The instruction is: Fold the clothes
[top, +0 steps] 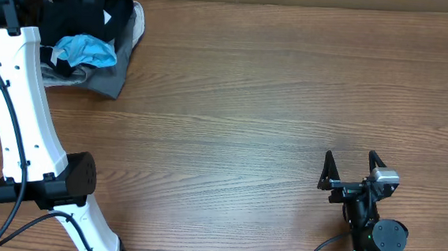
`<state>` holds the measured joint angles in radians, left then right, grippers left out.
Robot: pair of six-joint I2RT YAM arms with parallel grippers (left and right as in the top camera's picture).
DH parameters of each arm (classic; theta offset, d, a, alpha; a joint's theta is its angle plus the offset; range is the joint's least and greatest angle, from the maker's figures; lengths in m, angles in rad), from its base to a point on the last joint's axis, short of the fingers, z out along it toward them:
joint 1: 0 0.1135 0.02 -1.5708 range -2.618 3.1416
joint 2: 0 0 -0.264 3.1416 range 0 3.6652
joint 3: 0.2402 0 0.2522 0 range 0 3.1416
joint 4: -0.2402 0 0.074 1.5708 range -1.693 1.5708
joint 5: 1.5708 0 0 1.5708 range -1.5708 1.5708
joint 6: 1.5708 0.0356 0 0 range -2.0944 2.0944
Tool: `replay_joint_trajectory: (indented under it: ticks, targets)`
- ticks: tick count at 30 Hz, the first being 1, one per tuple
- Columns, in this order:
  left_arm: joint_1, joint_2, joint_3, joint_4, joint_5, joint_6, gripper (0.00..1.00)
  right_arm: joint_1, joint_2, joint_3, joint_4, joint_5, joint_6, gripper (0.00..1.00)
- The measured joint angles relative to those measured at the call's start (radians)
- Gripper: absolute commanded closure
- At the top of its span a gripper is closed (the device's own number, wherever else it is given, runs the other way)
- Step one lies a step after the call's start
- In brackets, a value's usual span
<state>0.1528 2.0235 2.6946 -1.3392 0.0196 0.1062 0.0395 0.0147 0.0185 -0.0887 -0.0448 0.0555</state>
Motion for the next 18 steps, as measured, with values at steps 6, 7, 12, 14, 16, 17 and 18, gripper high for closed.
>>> replay_joint_trajectory:
  ticks: [6,7,12,14,16,17,18]
  targets:
    - [-0.006,0.000,0.000,0.000,0.000,0.000,0.00,0.000,0.000,0.000,0.000,0.000,0.000,0.00]
    - [-0.010,-0.002,-0.001,0.000,0.000,0.000,0.00,0.000,0.000,0.000,0.000,0.000,0.000,0.00]
    - [-0.092,-0.096,-0.126,0.006,0.000,0.000,0.00,0.000,0.000,0.000,0.000,0.000,-0.001,0.00]
    - [-0.153,-0.185,-0.253,0.019,0.000,0.000,0.00,0.000,0.000,0.000,0.000,0.000,0.000,0.00]
    - [-0.211,-0.285,-0.394,0.041,-0.005,0.005,0.00,0.000,0.000,0.000,0.000,0.000,0.000,0.00]
    - [-0.243,-0.341,-0.477,0.095,-0.013,0.008,0.00,0.000,0.000,0.000,0.000,0.000,0.000,0.00]
    - [-0.270,-0.393,-0.554,0.151,-0.019,0.009,0.00,0.000,0.000,0.000,0.000,0.000,0.000,0.00]
